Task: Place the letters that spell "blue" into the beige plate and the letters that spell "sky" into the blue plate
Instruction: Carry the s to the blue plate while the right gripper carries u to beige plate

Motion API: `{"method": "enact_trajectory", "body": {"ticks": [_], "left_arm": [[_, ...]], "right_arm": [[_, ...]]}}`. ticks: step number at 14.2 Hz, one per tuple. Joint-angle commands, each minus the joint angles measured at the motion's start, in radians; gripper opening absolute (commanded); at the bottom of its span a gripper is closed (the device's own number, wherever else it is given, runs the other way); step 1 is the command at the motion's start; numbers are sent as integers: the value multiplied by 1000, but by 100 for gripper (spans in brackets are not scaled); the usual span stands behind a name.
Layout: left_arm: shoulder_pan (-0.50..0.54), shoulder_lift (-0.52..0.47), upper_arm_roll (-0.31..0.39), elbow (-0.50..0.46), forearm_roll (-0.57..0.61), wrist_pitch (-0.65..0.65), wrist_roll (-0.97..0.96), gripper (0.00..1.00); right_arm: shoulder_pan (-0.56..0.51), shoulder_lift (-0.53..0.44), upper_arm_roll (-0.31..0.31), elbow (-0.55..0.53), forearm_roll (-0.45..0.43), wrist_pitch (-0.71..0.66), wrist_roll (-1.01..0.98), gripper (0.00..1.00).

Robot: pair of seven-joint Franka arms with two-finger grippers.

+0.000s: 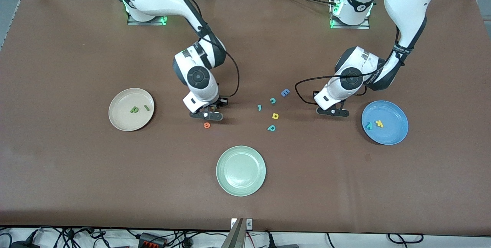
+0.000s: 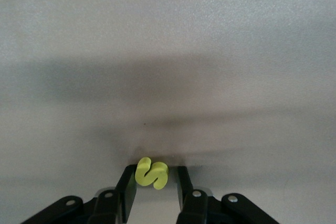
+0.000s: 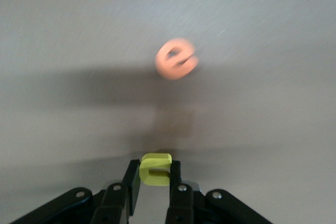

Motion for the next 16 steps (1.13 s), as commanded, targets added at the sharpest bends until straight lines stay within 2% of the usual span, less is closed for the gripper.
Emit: {"method": "enact_trajectory", "body": {"ticks": [1,2,4,6,9,13,14,15,16], "left_arm": [[4,3,3,0,21,10,18,37],[4,3,3,0,21,10,18,37],[4,3,3,0,21,10,18,27],[9,-1,3,1,21,9,18,16],[18,-32,3,10,21,-33,21,12],[69,-75,3,185,21,-363,85,12],[81,-73,8,229,21,-422,131,12],[125,-72,11,265,21,-460,196,12],[177,-67,9,282,21,-467,265,12]], "right_arm": [[-75,-69,-23,-6,3,-83,-35,0],[-100,-84,-52,-9,-9,-114,-53,0],[-150,-111,-120,-21,-10,-232,-215,0],[-224,-164,-140,-86,-10,-271,-332,0],[-319,-210,-155,-196,-11,-255,-485,1],[-376,-212,-157,-270,-11,-219,-549,6],[-377,-212,-158,-276,-11,-217,-550,16],[-379,-210,-158,-276,-11,-218,-555,21],[-385,-210,-158,-281,-10,-220,-553,47]]}}
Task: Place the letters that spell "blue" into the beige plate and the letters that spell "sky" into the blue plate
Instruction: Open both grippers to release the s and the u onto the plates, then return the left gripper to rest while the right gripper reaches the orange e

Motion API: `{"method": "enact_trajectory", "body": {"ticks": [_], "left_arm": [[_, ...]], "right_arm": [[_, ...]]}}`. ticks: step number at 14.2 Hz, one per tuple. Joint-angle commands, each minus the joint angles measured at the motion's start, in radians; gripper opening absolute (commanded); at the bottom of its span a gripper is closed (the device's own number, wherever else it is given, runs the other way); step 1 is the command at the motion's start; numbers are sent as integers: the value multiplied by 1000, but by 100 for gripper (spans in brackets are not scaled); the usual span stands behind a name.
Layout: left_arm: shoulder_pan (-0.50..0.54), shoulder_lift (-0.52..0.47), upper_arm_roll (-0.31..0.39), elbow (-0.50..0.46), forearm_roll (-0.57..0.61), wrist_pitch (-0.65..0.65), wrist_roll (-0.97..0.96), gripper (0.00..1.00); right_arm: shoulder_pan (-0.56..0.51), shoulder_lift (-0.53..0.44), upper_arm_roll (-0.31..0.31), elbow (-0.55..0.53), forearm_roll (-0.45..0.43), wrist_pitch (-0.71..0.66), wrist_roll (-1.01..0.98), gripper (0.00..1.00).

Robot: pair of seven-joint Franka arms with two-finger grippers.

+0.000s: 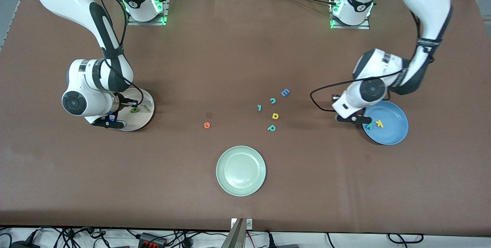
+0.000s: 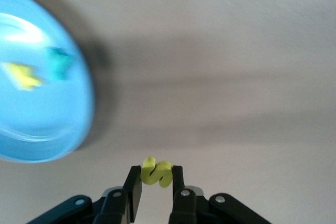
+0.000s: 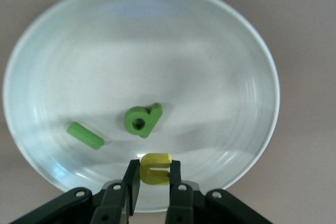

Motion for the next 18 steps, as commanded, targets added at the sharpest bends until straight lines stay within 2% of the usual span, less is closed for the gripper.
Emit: {"method": "enact_trajectory", "body": {"ticks": [1,2,3,6,7,8,9,11,14,16,18], "left_arm": [[134,11,-2,60,20,-48,202,12],[179,32,-2,66,20,-40,265,13],[226,47,-2,65,20,-17,318,13],[253,84,-2,62,20,21,366,19],[253,87,-2,62,18,20,366,37],[253,87,-2,62,18,20,364,90],[254,87,-2,63,18,20,366,100],[256,86,-2,63,18,17,366,100],[256,48,-8,69,18,0,367,100],[250,23,-11,127,18,-64,364,100],[247,20,-50,253,17,-214,358,100]], "right_arm": [[-19,-36,9,-38,-5,9,-13,96],[-24,-39,9,-31,-5,3,-10,100],[-16,-42,11,-19,-4,-1,3,100],[36,-48,18,47,8,-21,39,100],[66,-45,20,70,13,-17,60,100],[99,-39,20,91,13,-6,83,100],[132,-25,20,128,13,0,88,100],[197,5,20,183,13,12,89,100],[304,103,20,274,13,52,123,100],[346,140,20,321,9,86,102,100],[392,188,23,378,12,138,85,100]]}}
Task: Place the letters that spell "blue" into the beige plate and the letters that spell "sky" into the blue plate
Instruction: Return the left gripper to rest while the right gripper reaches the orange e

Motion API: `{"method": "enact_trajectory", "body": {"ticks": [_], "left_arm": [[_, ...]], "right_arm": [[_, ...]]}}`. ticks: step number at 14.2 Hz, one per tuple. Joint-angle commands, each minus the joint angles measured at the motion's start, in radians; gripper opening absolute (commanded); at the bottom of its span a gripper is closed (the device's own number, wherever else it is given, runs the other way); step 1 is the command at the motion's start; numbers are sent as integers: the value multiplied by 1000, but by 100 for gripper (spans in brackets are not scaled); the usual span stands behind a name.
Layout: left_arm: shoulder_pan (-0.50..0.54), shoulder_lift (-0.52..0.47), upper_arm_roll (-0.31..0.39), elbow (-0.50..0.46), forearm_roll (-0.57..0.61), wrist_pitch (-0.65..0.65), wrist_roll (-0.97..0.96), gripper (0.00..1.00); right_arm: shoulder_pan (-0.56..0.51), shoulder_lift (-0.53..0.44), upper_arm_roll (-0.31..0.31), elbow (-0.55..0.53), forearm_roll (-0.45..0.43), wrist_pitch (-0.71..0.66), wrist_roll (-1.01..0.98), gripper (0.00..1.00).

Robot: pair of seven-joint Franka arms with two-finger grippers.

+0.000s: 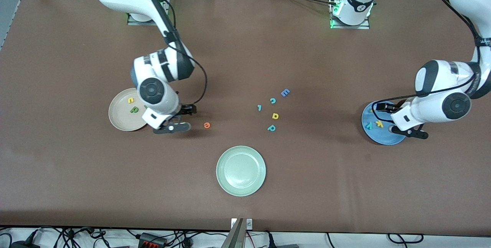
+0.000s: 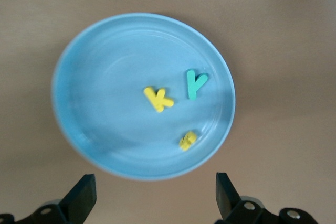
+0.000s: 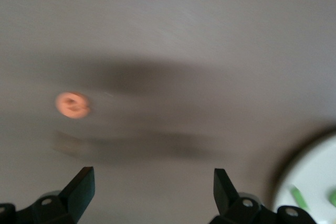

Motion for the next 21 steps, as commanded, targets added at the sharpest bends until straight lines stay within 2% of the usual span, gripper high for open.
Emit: {"method": "enact_trajectory", "body": {"ticks": [1,4,6,7,9,10,11,13,14,16,17,18,19,20,21], "left_arm": [[-10,-23,-45,162,16,-183,-2,100],[-14,-23,-70,320,16,-300,7,100],[-16,-26,-89,397,15,-331,3,100],[-16,-36,-111,444,10,-384,1,100],[-16,-46,-145,556,1,-513,0,100],[-16,-46,-159,608,1,-545,-2,100],[-14,-46,-165,645,-2,-564,-2,100],[-23,-66,-143,643,-68,-560,-16,100],[-64,-86,-87,618,-97,-558,-20,100],[-202,-173,112,543,-163,-502,-20,100],[-241,-225,189,468,-244,-459,-13,100],[-314,-293,297,364,-319,-370,-19,100],[-370,-351,374,278,-333,-277,-19,100],[-414,-403,421,218,-329,-215,-17,100],[-451,-436,449,196,-326,-211,-19,100]], "right_arm": [[35,91,-4,126,8,26,-26,100],[49,144,13,159,8,32,-18,100],[51,155,19,157,8,60,-24,89],[52,160,22,157,8,61,-27,87],[54,174,24,157,7,61,-29,73],[61,178,24,157,5,63,-27,71],[61,184,24,157,2,63,-30,68],[61,192,24,157,0,63,-30,65],[61,198,24,157,0,63,-30,61],[61,201,24,159,-1,65,-30,59],[61,201,24,159,-1,65,-36,58],[61,201,24,162,-1,65,-41,56],[60,203,24,167,-1,65,-41,56],[60,207,24,170,-1,65,-41,52],[60,209,24,173,-1,65,-41,50]]}}
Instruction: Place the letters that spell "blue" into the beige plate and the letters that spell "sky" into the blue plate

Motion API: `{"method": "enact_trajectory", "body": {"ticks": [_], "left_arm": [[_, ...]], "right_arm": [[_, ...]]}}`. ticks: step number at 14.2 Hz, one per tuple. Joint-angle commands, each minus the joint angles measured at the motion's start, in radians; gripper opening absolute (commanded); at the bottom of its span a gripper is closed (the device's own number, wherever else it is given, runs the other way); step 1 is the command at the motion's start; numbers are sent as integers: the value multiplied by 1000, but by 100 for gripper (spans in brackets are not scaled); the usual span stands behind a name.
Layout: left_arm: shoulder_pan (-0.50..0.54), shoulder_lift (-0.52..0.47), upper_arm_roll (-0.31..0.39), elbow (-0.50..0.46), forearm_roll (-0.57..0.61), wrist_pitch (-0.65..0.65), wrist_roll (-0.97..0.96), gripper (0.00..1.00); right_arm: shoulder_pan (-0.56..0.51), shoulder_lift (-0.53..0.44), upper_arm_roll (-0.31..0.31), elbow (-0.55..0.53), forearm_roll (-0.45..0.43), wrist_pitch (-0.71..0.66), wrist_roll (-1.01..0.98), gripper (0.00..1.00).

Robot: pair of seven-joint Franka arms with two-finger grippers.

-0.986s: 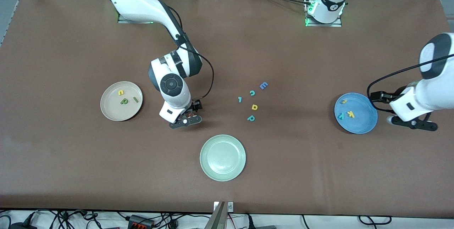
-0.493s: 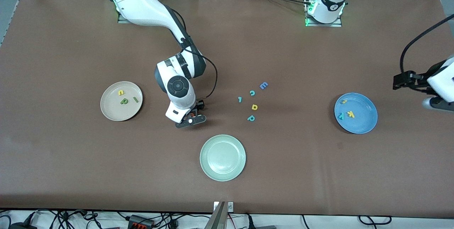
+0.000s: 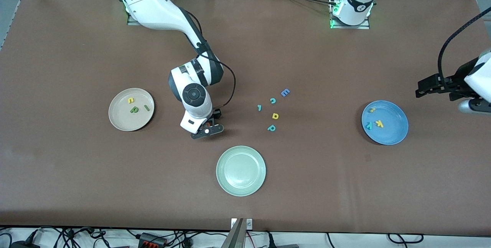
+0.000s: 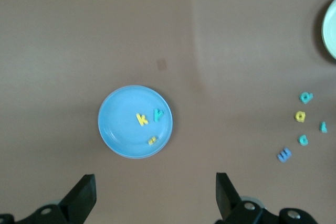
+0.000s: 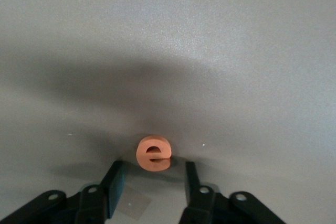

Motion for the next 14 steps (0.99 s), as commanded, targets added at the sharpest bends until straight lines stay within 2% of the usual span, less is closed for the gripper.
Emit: {"method": "enact_trajectory", "body": {"ticks": [1,3,6,14], "left_arm": [[-119,-179,129,-196,11,78,-5,100],[-139,-187,135,-205,54,78,-5,100],[-97,-187,111,-228,43,67,0,100],[-109,-178,77,-192,45,23,-13,100]], "right_arm": [[-1,27,1,32,-1,1,-15,43],[-1,30,1,40,-1,1,-15,41],[-1,32,0,41,-2,1,-18,41],[-8,30,0,43,-2,1,-24,41]]}}
